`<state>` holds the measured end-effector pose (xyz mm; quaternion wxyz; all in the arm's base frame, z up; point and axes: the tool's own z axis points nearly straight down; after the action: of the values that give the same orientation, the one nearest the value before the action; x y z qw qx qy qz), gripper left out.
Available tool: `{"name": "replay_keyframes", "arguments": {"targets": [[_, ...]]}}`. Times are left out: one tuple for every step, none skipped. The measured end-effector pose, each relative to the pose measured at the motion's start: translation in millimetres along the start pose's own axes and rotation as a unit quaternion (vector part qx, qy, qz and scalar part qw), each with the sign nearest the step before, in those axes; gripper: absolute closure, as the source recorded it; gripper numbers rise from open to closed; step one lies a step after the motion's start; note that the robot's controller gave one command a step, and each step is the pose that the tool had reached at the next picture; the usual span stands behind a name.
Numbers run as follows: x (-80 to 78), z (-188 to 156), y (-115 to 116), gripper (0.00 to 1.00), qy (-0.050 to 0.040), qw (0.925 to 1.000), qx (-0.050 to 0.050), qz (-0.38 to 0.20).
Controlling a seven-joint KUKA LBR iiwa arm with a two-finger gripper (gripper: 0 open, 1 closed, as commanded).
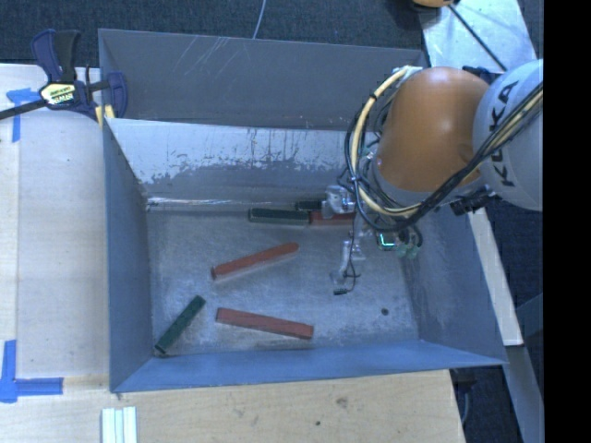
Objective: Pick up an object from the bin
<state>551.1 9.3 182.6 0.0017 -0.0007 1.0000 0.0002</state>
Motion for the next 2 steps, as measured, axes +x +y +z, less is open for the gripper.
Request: {"name": "replay_keyframes", "arguments": {"targets": [[-18.6, 41, 17, 0.0, -0.0045, 0.9999, 0.001, -0.015], [-20.7, 91, 43, 0.0, 0.0015, 0.9863, -0.001, -0.165]]}}
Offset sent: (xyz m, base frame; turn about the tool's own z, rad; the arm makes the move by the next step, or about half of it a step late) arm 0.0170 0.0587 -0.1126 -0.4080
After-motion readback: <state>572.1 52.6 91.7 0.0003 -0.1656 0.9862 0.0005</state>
